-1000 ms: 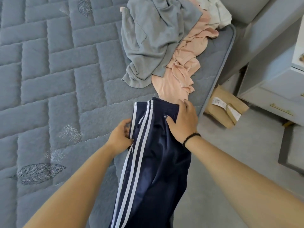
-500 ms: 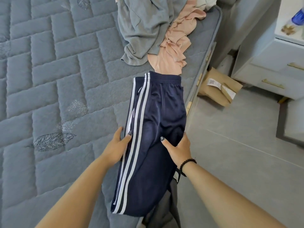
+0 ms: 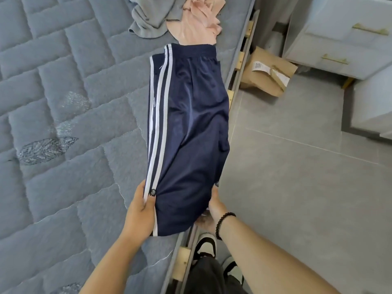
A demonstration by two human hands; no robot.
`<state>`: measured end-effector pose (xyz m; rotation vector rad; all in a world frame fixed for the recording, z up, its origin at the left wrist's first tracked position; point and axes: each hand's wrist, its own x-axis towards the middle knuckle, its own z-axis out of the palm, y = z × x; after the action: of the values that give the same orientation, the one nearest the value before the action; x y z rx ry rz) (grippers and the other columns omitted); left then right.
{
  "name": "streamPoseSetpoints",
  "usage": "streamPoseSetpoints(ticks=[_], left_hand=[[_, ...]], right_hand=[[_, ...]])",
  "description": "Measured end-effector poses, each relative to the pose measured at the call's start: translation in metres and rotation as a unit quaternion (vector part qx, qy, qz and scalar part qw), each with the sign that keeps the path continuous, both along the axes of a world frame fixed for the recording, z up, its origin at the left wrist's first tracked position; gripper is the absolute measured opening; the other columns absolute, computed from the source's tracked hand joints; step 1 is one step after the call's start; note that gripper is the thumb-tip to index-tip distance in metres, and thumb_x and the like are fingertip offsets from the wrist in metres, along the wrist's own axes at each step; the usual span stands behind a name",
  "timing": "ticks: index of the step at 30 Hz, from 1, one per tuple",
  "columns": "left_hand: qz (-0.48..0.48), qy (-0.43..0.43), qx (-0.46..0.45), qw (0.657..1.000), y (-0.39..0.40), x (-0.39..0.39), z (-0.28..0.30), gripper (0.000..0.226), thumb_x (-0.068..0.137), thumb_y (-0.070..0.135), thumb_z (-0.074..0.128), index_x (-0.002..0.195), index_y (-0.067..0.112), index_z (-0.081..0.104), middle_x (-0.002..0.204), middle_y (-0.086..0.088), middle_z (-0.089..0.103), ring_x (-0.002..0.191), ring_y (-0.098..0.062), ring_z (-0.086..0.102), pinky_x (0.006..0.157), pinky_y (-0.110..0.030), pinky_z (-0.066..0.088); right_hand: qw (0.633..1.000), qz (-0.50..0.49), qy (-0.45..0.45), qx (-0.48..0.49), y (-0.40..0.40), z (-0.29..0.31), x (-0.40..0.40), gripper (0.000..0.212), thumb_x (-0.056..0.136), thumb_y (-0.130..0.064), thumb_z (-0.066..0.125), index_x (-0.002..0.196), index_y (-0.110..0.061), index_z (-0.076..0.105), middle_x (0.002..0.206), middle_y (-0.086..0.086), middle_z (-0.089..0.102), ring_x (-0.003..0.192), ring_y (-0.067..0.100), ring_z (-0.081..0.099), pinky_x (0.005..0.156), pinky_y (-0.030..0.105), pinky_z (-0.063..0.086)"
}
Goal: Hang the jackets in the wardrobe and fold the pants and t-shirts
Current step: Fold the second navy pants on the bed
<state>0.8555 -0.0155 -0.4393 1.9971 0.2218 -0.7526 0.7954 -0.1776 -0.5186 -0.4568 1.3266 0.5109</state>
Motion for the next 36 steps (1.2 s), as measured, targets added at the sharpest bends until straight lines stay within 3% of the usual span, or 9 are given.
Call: streamPoseSetpoints(ticks=[4,9,14,19,23,27,31,33,36], left_hand=[[0.037,0.012,0.014,0.999,0.002,-0.006,0.006,0.026,0.103,0.022,0.039,0.125,0.032,0.049,0.107,0.018,0.061,0.097,0.000,0.058,0.077,-0.019,0.043],[0.020,0.032,0.032,0.999,0.012,-0.016,0.034,0.013,0.100,0.020,0.049,0.095,0.026,0.060,0.085,0.007,0.066,0.078,-0.013,0.061,0.064,-0.021,0.044],[-0.030,0.076,0.071,0.994,0.026,-0.019,0.063,0.014,0.099,0.019,0.050,0.107,0.028,0.055,0.093,0.010,0.067,0.088,-0.013,0.065,0.065,-0.020,0.046],[0.033,0.135,0.057,0.989,0.025,-0.005,0.104,0.041,0.096,0.019,0.055,0.135,0.023,0.044,0.111,0.004,0.063,0.094,-0.016,0.064,0.074,-0.031,0.051],[0.102,0.174,-0.003,0.980,0.019,0.025,0.140,0.060,0.091,0.017,0.061,0.144,0.031,0.038,0.128,0.000,0.061,0.101,-0.022,0.067,0.087,-0.039,0.053],[0.142,0.170,-0.084,0.972,-0.009,0.084,0.167,0.060,0.090,0.010,0.059,0.145,0.027,0.040,0.108,-0.001,0.069,0.076,-0.017,0.067,0.058,-0.029,0.053],[0.132,0.152,-0.101,0.974,-0.052,0.163,0.172,0.019,0.094,0.012,0.052,0.110,0.014,0.062,0.074,-0.002,0.067,0.045,-0.008,0.062,0.037,-0.017,0.047],[0.129,0.150,-0.121,0.973,-0.067,0.199,0.165,0.016,0.096,0.015,0.048,0.102,0.013,0.063,0.073,-0.004,0.073,0.055,-0.012,0.069,0.043,-0.019,0.053],[0.108,0.150,-0.152,0.971,-0.080,0.232,0.137,0.036,0.101,0.037,0.040,0.127,0.013,0.051,0.109,-0.018,0.069,0.096,-0.026,0.070,0.076,-0.036,0.058]], right_hand=[[0.987,-0.153,-0.035,-0.039,-0.001,-0.003,0.001,0.041,0.094,-0.042,0.053,0.125,-0.016,0.058,0.131,0.009,0.059,0.114,0.030,0.057,0.098,0.045,0.048],[0.992,-0.105,-0.055,-0.043,-0.014,0.038,-0.030,0.025,0.092,-0.013,0.059,0.117,-0.011,0.061,0.111,0.014,0.068,0.102,0.032,0.062,0.080,0.039,0.053],[0.998,0.001,-0.030,-0.064,-0.035,0.099,-0.071,0.035,0.083,-0.009,0.069,0.117,-0.006,0.063,0.108,0.015,0.071,0.105,0.032,0.064,0.083,0.040,0.054],[0.976,0.116,-0.077,-0.169,-0.059,0.177,-0.070,0.022,0.084,-0.001,0.066,0.105,0.000,0.063,0.091,0.014,0.074,0.083,0.028,0.070,0.061,0.031,0.053],[0.961,0.108,-0.125,-0.219,-0.077,0.230,-0.037,0.029,0.082,-0.002,0.068,0.109,-0.002,0.061,0.092,0.013,0.074,0.074,0.023,0.070,0.053,0.028,0.051],[0.951,0.061,-0.187,-0.239,-0.100,0.260,0.023,0.017,0.085,0.000,0.063,0.102,0.002,0.062,0.092,0.014,0.071,0.068,0.016,0.070,0.050,0.024,0.053],[0.936,0.020,-0.232,-0.265,-0.125,0.260,0.107,0.011,0.093,-0.004,0.053,0.097,-0.013,0.056,0.084,0.004,0.058,0.072,0.012,0.057,0.057,0.022,0.051],[0.941,-0.023,-0.244,-0.233,-0.137,0.247,0.147,0.009,0.094,-0.007,0.052,0.090,-0.010,0.059,0.081,0.005,0.058,0.072,0.013,0.057,0.052,0.019,0.052],[0.938,-0.023,-0.234,-0.254,-0.148,0.212,0.186,0.015,0.097,-0.031,0.053,0.102,-0.017,0.056,0.092,0.006,0.062,0.082,0.018,0.062,0.066,0.029,0.055]])
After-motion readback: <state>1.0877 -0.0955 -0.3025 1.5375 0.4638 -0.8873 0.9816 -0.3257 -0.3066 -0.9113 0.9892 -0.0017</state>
